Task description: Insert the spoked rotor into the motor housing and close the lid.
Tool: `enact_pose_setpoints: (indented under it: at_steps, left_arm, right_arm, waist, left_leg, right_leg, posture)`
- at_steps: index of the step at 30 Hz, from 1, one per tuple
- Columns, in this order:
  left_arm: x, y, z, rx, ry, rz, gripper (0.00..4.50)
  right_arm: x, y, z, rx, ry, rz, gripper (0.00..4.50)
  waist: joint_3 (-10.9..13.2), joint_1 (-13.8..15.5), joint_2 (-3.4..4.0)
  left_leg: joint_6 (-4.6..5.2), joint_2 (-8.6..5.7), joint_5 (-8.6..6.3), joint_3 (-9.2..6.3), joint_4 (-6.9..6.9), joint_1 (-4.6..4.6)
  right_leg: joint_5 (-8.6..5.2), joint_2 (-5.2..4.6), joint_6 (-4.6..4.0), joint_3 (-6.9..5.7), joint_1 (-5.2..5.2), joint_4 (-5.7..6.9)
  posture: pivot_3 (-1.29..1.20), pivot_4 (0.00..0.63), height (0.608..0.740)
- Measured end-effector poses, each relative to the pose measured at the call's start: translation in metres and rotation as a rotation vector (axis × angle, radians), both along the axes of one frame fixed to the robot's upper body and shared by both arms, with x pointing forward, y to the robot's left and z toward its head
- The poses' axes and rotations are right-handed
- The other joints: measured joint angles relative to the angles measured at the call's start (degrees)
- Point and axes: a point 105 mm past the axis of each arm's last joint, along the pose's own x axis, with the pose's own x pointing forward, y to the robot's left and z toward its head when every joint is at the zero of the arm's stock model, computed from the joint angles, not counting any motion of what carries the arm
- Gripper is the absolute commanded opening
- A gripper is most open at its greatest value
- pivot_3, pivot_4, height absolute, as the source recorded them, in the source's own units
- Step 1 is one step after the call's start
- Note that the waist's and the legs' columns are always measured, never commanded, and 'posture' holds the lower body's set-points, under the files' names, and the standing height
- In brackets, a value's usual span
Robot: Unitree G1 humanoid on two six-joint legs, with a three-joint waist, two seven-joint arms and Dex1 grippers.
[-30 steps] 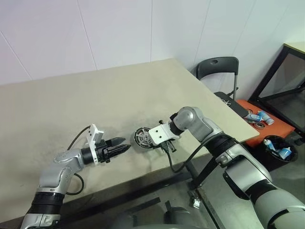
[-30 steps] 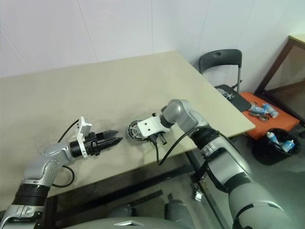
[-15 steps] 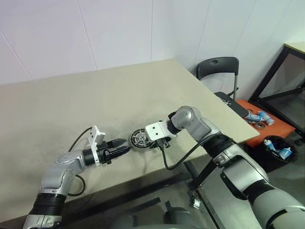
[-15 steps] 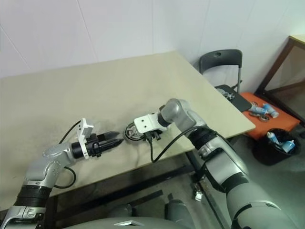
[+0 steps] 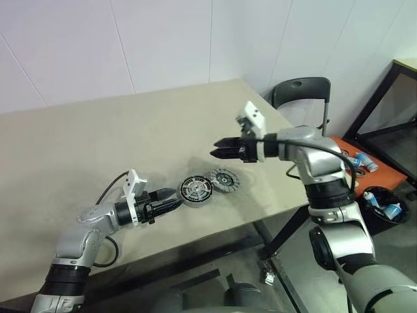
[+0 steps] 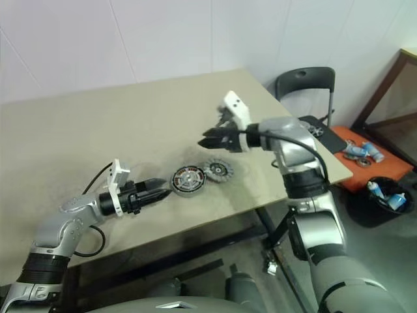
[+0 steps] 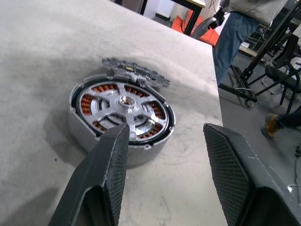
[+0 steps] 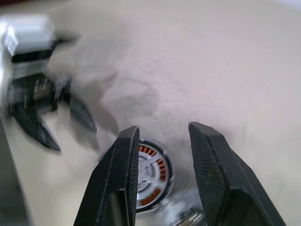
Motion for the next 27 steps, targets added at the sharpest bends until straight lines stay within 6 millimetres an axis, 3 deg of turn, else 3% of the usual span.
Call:
enact_pose_setpoints:
  at_steps: [4, 8, 13, 22, 27]
  left_arm:
    - [0.001, 0.001, 0.002, 0.011, 0.012, -0.005, 2.66]
    - [0.006, -0.001, 0.010, 0.016, 0.001, -0.021, 2.66]
    - [0.007, -0.007, 0.017, 0.022, 0.003, -0.045, 2.66]
    - [0.002, -0.016, 0.027, 0.037, 0.005, -0.057, 2.66]
    - [0.000, -0.018, 0.029, 0.033, 0.009, -0.055, 2.66]
  right_arm:
    - [-0.016, -0.025, -0.034, 0.192, 0.321, -0.256, 1.72]
    - [-0.038, -0.021, -0.058, 0.306, 0.464, -0.342, 1.72]
    - [-0.045, -0.025, -0.072, 0.383, 0.510, -0.441, 1.72]
    - [-0.046, -0.043, -0.089, 0.362, 0.571, -0.578, 1.72]
    - [-0.047, -0.037, -0.087, 0.370, 0.570, -0.550, 2.97]
  waist:
    - [0.0, -0.1, 0.12]
    - [0.0, -0.3, 0.21]
    - [0.0, -0.4, 0.26]
    - [0.0, -0.6, 0.26]
    - [0.0, -0.6, 0.28]
  left_leg:
    - [0.01, -0.05, 0.01, -0.01, 0.01, -0.51]
    - [0.02, -0.10, 0.01, 0.00, 0.00, -0.68]
    - [0.05, -0.17, 0.03, 0.01, 0.11, -0.67]
    - [0.08, -0.08, 0.04, -0.01, 0.17, -0.37]
    - [0.08, 0.00, 0.04, -0.01, 0.16, -0.13]
  right_leg:
    - [0.04, -0.04, 0.07, -0.02, -0.44, 0.00]
    - [0.13, -0.01, 0.21, -0.05, -0.61, 0.01]
    - [0.13, 0.07, 0.24, -0.15, -0.48, 0.01]
    - [0.16, 0.56, 0.36, -0.13, -0.18, -0.03]
    - [0.14, 0.70, 0.36, -0.11, -0.02, -0.02]
  posture:
    - [0.00, 0.000, 0.740]
    - [0.00, 0.000, 0.740]
    - [0.00, 0.000, 0.740]
    - [0.00, 0.000, 0.740]
    - [0.00, 0.000, 0.740]
